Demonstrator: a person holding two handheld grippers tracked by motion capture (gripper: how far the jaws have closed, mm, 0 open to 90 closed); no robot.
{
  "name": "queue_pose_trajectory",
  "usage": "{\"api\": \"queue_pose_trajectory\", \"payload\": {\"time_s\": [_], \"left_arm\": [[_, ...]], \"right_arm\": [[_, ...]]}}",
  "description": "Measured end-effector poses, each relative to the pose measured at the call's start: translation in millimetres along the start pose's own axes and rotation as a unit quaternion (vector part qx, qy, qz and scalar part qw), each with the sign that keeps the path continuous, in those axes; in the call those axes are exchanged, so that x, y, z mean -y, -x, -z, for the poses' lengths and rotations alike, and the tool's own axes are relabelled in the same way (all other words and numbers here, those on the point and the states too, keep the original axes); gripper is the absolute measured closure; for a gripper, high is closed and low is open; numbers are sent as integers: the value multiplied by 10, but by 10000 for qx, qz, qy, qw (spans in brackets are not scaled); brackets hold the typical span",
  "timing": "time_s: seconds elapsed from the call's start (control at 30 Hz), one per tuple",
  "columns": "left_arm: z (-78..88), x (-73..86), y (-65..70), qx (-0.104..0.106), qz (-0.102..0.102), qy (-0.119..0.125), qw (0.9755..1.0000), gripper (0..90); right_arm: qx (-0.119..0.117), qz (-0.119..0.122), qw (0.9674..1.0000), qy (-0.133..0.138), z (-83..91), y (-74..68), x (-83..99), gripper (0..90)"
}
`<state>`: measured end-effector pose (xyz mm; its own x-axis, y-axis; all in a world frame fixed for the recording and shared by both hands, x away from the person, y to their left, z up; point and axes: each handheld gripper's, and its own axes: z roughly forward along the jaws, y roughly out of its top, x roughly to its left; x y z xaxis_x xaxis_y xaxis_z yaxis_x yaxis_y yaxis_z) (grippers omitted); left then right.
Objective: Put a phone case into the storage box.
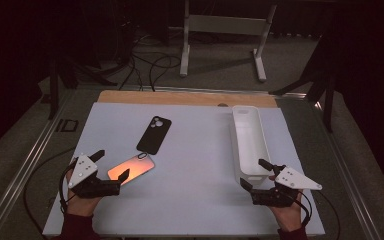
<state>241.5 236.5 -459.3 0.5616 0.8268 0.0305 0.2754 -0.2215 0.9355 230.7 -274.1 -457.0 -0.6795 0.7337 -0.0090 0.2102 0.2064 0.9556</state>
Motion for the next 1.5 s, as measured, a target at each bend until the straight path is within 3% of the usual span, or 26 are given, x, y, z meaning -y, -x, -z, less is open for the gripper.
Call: {"api": "queue_pose_trajectory", "payload": {"time_s": [0.53,0.93,1.07,1.27,1.5], "left_arm": [[-124,-47,-36,11,-234,-393,9990,0],[-253,-38,-104,103,-228,-739,9970,0],[-333,-20,-114,131,-255,-980,9948,0],[-423,0,-124,183,-284,-1155,9927,0],[-545,32,-150,296,-350,-1450,9884,0]], "right_arm": [[108,62,9999,-19,26,14,-16,99],[169,88,9998,-72,15,29,-11,99],[178,67,9998,-65,21,31,-18,99],[182,88,9998,-61,22,35,-25,99],[194,59,9998,-77,15,47,-14,100]]}}
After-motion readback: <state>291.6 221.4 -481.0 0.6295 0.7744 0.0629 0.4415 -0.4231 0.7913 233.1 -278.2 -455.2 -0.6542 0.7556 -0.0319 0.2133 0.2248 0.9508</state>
